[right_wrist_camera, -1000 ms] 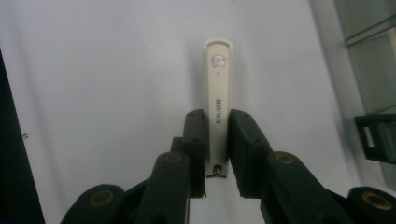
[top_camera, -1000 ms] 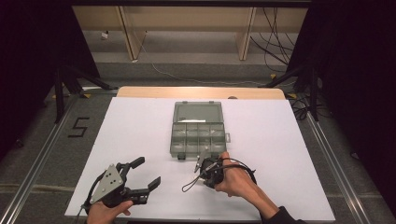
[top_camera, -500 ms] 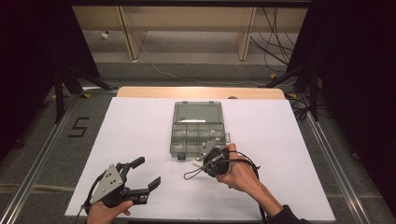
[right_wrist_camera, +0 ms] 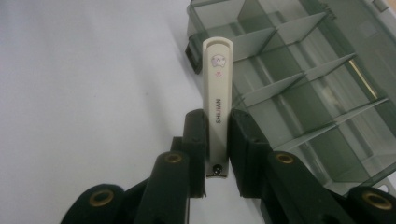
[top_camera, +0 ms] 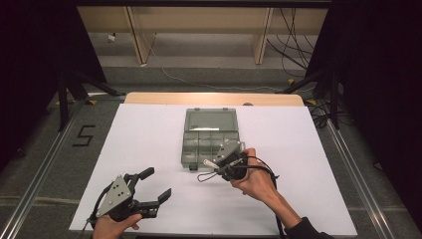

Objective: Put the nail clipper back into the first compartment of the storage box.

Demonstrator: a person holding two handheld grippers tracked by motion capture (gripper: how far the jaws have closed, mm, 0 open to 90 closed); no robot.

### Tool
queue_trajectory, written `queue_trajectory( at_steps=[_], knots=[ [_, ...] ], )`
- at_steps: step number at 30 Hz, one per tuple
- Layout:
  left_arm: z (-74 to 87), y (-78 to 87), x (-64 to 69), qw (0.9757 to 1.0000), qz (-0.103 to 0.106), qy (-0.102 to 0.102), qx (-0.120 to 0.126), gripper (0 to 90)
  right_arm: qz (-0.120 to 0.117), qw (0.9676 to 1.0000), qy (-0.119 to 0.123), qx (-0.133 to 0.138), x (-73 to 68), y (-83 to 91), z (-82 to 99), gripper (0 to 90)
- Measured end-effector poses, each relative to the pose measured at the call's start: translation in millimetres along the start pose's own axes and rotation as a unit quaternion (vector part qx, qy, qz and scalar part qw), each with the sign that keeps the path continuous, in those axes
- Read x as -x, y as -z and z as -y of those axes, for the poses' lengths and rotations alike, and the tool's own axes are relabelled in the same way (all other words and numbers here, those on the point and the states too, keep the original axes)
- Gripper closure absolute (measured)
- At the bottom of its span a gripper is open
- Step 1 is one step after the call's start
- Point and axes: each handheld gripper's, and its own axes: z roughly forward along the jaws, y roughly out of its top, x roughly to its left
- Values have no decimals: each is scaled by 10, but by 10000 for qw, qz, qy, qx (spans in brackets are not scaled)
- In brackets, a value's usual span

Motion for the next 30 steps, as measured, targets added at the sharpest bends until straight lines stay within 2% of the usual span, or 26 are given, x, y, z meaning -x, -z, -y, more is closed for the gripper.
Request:
queue_trajectory(
  at_steps=[5,6,11,12,15,21,22,26,30],
  knots=[
    [1,0,-13,10000,-21,-52,-10,159,120,9997,-83,175,33,-28,-44,772],
    [0,3,-11,10000,-31,-24,1,159,82,9995,-128,265,68,-42,-82,771],
    [0,7,-9,10000,-24,-13,5,159,216,9987,-250,399,122,-80,-159,771],
    [0,7,-9,10000,-24,-13,5,159,246,9985,-200,439,138,-90,-166,772],
    [1,7,-7,10000,-25,-2,1,159,187,9984,-292,444,152,-101,-193,771],
    [2,5,-8,10000,-26,-2,2,159,332,9972,-338,580,214,-186,-263,771],
    [8,-4,-14,10000,5,-13,41,159,262,9975,-363,539,236,-186,-279,771],
    [4,6,-12,10000,-26,-8,-7,159,364,9958,-496,683,288,-246,-335,771],
    [8,-4,-15,10000,7,9,55,159,362,9958,-498,676,331,-277,-373,771]
  ],
)
